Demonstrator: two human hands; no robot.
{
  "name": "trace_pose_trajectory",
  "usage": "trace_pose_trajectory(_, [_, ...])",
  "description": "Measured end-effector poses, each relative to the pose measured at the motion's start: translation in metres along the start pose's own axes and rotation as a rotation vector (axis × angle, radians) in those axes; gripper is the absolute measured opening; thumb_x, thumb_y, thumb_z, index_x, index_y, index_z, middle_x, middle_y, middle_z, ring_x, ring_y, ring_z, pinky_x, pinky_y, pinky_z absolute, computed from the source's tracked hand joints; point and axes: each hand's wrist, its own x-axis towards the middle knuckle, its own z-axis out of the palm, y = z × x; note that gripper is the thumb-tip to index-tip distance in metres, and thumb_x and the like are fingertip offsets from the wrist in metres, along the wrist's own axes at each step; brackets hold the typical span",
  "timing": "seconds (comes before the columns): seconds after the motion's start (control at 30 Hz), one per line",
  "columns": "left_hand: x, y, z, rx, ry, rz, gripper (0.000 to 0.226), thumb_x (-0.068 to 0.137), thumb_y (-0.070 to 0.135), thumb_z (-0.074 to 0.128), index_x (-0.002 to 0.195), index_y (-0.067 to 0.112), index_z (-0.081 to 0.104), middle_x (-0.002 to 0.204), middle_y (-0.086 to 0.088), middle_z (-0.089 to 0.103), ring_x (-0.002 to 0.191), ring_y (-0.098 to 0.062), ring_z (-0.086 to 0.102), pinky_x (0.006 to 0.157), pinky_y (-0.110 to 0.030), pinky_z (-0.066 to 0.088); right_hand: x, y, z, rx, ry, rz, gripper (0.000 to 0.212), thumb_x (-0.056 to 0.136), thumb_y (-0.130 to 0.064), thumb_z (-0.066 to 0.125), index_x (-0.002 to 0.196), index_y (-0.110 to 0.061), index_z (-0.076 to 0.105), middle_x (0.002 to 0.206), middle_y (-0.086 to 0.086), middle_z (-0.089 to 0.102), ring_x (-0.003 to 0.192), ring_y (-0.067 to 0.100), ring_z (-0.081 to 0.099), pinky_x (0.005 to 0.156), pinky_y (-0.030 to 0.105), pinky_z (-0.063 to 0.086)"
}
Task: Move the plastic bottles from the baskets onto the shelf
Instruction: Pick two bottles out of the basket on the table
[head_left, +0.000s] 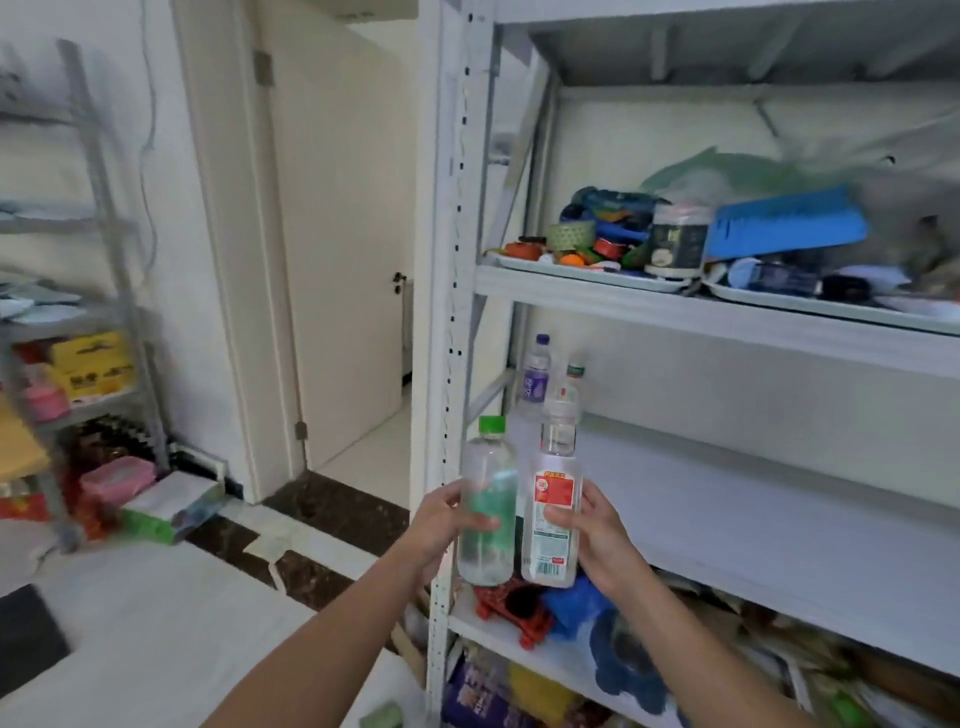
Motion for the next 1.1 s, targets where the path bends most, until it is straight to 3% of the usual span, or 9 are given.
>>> trace_pose_trajectory(0.07, [0.018,-0.007,0.020,0.032,-0.020,-0.026,0.044,0.056,-0.007,0.079,0.098,0.001,0.069,0.095,-0.016,0.072,0.087,-0.031,0.069,0.084,-0.048,0.056,-0.002,-0.003,-0.024,0.010,0.080,-0.003,0.061,0.062,0.007,0.073,0.119,-0.006,0.055,0.109,0.017,0.067,0.097,0.033,0.066,0.078,0.044,0.055])
trace_pose_trajectory(0.1, [0.026,-0.010,0.028,0.049,-0.030,-0.039,0.040,0.060,-0.009,0.078,0.097,0.002,0.069,0.091,-0.013,0.072,0.080,-0.026,0.070,0.072,-0.041,0.059,-0.002,-0.004,-0.036,0.021,0.118,-0.004,0.063,0.060,0.006,0.074,0.119,-0.006,0.054,0.110,0.018,0.067,0.098,0.034,0.066,0.078,0.044,0.054])
trace_pose_trajectory(0.17, [0.046,-0.016,0.046,0.069,-0.048,-0.048,0.037,0.061,-0.012,0.076,0.092,0.007,0.070,0.080,-0.006,0.073,0.065,-0.016,0.070,0.049,-0.023,0.052,0.002,-0.006,-0.059,0.038,0.185,-0.018,0.067,0.057,0.004,0.075,0.120,-0.006,0.053,0.108,0.015,0.068,0.096,0.033,0.066,0.077,0.043,0.054])
trace_pose_trajectory(0.2, [0.057,-0.019,0.055,0.076,-0.052,-0.050,0.037,0.061,-0.012,0.076,0.091,0.008,0.070,0.077,-0.004,0.073,0.063,-0.015,0.070,0.046,-0.020,0.049,0.006,-0.008,-0.070,0.042,0.211,-0.025,0.067,0.057,0.005,0.075,0.119,-0.007,0.053,0.106,0.014,0.069,0.095,0.032,0.067,0.076,0.043,0.054])
trace_pose_trajectory(0.33, [0.101,-0.026,0.091,0.119,-0.050,-0.044,0.039,0.061,-0.013,0.078,0.093,0.006,0.068,0.087,-0.007,0.071,0.072,-0.019,0.069,0.055,-0.026,0.053,0.036,-0.016,-0.112,0.036,0.269,-0.037,0.061,0.066,0.013,0.072,0.120,-0.008,0.052,0.105,0.013,0.069,0.094,0.031,0.068,0.072,0.042,0.055])
trace_pose_trajectory(0.5, [0.163,-0.036,0.128,0.224,-0.035,-0.012,0.046,0.059,-0.009,0.083,0.098,0.007,0.064,0.091,-0.001,0.068,0.076,-0.012,0.065,0.056,-0.014,0.050,0.088,-0.023,-0.152,0.023,0.280,-0.058,0.065,0.066,0.018,0.072,0.118,-0.013,0.048,0.113,0.015,0.066,0.093,0.030,0.068,0.067,0.037,0.056])
trace_pose_trajectory(0.67, [0.210,-0.052,0.150,0.307,0.015,0.000,0.052,0.057,0.000,0.088,0.098,0.016,0.061,0.096,0.002,0.068,0.086,-0.011,0.064,0.067,-0.017,0.049,0.130,-0.017,-0.178,-0.028,0.317,-0.090,0.071,0.064,0.022,0.072,0.114,-0.023,0.047,0.115,0.007,0.063,0.098,0.023,0.066,0.070,0.032,0.054])
trace_pose_trajectory(0.93, [0.265,-0.071,0.154,0.515,0.048,0.085,0.062,0.055,0.010,0.091,0.100,0.026,0.052,0.093,0.013,0.061,0.087,-0.009,0.059,0.066,-0.014,0.043,0.177,0.002,-0.192,-0.173,0.412,-0.085,0.082,0.060,0.020,0.075,0.118,-0.026,0.040,0.121,0.004,0.052,0.111,0.026,0.055,0.090,0.040,0.050])
trace_pose_trajectory(1.1, [0.289,-0.090,0.150,0.544,0.072,0.138,0.072,0.050,0.010,0.093,0.102,0.022,0.045,0.097,0.007,0.057,0.088,-0.008,0.058,0.062,-0.011,0.045,0.193,0.016,-0.194,-0.234,0.481,-0.087,0.082,0.061,0.018,0.077,0.114,-0.031,0.038,0.116,-0.003,0.048,0.105,0.015,0.052,0.078,0.028,0.048])
